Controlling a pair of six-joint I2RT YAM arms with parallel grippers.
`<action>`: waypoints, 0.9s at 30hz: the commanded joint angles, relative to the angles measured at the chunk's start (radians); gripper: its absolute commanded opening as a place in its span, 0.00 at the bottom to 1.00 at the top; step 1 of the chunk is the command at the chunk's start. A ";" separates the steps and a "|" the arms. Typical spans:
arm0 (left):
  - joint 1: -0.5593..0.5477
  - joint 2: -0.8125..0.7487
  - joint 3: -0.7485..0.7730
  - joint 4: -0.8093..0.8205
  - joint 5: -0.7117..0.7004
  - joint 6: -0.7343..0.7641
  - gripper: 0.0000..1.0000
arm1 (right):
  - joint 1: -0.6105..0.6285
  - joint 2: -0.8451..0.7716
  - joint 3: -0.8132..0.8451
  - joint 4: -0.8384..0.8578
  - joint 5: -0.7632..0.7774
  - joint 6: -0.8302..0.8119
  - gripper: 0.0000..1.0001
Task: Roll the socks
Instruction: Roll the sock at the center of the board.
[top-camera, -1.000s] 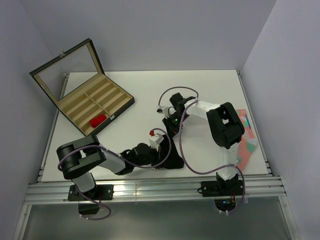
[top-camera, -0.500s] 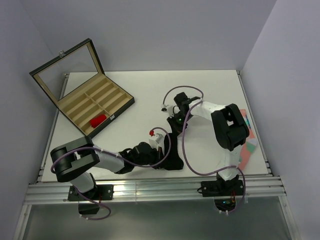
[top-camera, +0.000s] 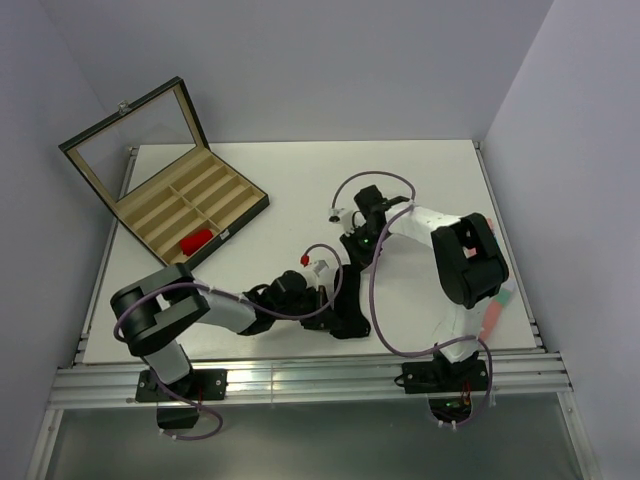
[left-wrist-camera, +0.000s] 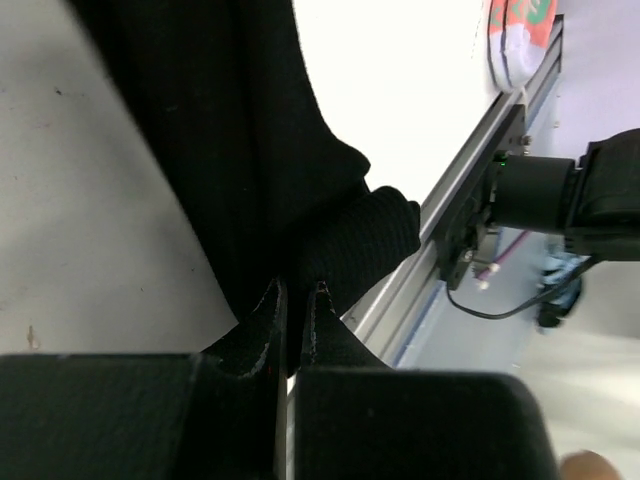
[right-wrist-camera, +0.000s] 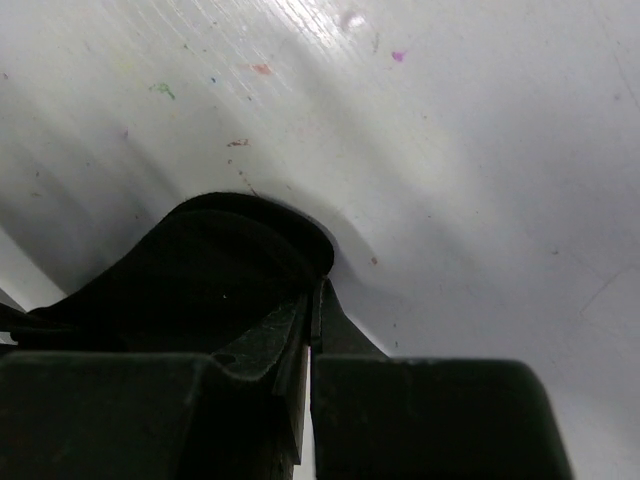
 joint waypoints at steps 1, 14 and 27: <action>0.023 0.057 0.005 -0.144 0.134 -0.067 0.00 | -0.043 -0.052 -0.002 0.112 0.065 -0.044 0.01; 0.074 0.178 0.201 -0.455 0.287 -0.143 0.00 | -0.047 -0.136 -0.053 0.101 -0.044 -0.094 0.26; 0.127 0.254 0.244 -0.512 0.355 -0.144 0.01 | -0.066 -0.445 -0.272 0.066 -0.147 -0.335 0.48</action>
